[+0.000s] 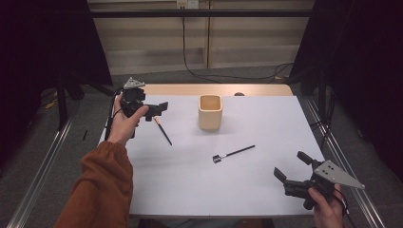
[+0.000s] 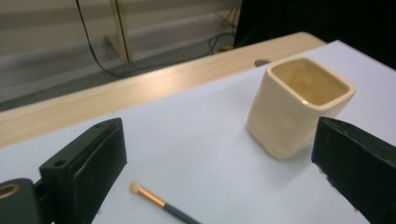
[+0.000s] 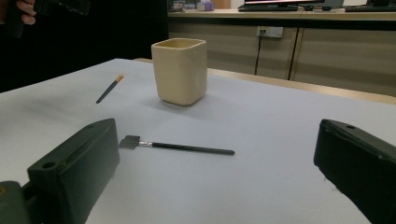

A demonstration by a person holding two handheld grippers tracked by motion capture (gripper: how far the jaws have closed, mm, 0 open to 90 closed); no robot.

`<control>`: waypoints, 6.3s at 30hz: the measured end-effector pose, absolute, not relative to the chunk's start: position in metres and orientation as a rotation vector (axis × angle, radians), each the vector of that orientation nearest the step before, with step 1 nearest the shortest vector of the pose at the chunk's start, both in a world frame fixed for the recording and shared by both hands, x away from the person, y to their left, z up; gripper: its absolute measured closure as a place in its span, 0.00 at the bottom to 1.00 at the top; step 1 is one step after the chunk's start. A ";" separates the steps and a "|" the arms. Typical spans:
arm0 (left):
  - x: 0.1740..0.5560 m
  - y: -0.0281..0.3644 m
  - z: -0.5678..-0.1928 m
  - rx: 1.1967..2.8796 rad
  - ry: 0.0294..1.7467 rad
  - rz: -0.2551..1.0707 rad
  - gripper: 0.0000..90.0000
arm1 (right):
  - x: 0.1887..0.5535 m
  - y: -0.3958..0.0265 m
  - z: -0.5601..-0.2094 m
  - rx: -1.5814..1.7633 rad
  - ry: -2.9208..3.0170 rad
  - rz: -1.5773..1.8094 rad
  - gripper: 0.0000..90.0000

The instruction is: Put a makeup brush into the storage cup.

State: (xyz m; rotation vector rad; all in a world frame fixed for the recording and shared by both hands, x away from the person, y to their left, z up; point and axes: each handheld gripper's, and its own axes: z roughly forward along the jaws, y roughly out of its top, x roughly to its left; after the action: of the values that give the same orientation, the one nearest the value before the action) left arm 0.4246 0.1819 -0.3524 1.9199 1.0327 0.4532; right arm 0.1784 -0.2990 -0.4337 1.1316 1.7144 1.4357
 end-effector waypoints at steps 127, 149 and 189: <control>0.488 0.123 -0.447 2.403 1.928 0.047 0.93 | 0.180 -0.297 -0.438 1.113 1.781 1.431 0.00; 0.487 0.132 -0.446 2.431 1.794 0.000 0.94 | 0.179 -0.298 -0.438 1.123 1.772 1.426 0.00; 0.448 0.198 -0.406 1.985 1.390 0.232 0.94 | 0.180 -0.296 -0.437 1.123 1.767 1.425 0.00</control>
State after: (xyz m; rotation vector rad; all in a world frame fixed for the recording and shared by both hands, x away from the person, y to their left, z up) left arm 0.4478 0.1981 -0.4061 1.9849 1.3897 0.2317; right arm 0.1796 -0.2961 -0.4375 1.1228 1.7671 1.4248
